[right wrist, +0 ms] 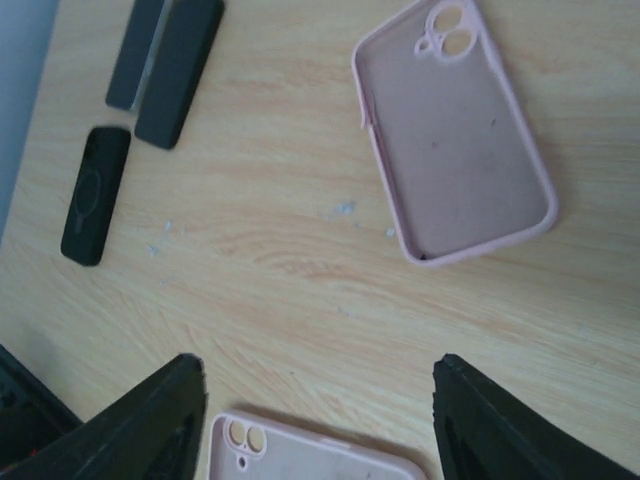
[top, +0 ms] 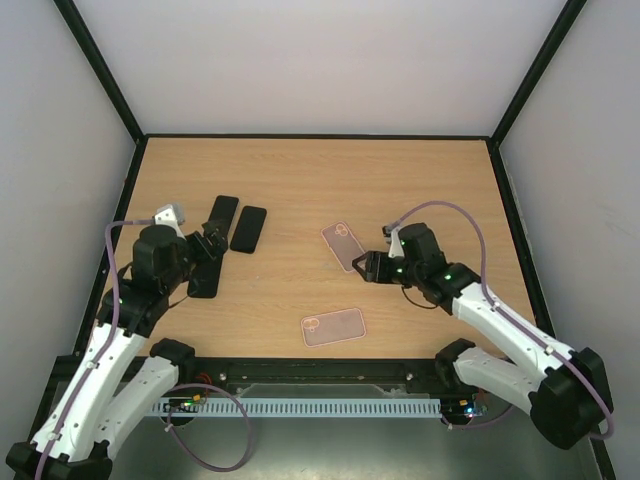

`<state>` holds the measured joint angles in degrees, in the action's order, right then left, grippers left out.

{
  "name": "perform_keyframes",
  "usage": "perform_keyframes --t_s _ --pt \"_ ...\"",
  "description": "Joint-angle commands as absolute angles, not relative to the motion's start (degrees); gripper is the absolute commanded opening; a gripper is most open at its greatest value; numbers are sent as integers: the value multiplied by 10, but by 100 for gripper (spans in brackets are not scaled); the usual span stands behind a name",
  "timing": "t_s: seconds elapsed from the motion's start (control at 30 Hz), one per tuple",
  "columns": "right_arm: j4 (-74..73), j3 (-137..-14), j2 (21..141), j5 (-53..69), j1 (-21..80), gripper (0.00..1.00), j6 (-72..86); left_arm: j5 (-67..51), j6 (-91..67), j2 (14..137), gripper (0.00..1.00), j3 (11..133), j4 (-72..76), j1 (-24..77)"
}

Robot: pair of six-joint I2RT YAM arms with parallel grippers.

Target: Put the phone into the phone case

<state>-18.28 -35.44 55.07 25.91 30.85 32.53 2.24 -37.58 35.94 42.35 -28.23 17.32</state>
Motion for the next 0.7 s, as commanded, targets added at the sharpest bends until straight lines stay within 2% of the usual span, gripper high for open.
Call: perform_keyframes --t_s 0.0,0.2,0.43,0.67 --pt "-176 -350 583 228 354 59 320 53 -361 349 100 423 -287 170" --pt "-207 -393 666 169 459 54 274 78 -345 337 100 431 -292 170" --pt "-235 -436 744 117 553 54 217 91 -344 328 100 429 -296 171" --pt "-256 -476 828 82 606 54 167 98 -345 328 100 431 -303 170"
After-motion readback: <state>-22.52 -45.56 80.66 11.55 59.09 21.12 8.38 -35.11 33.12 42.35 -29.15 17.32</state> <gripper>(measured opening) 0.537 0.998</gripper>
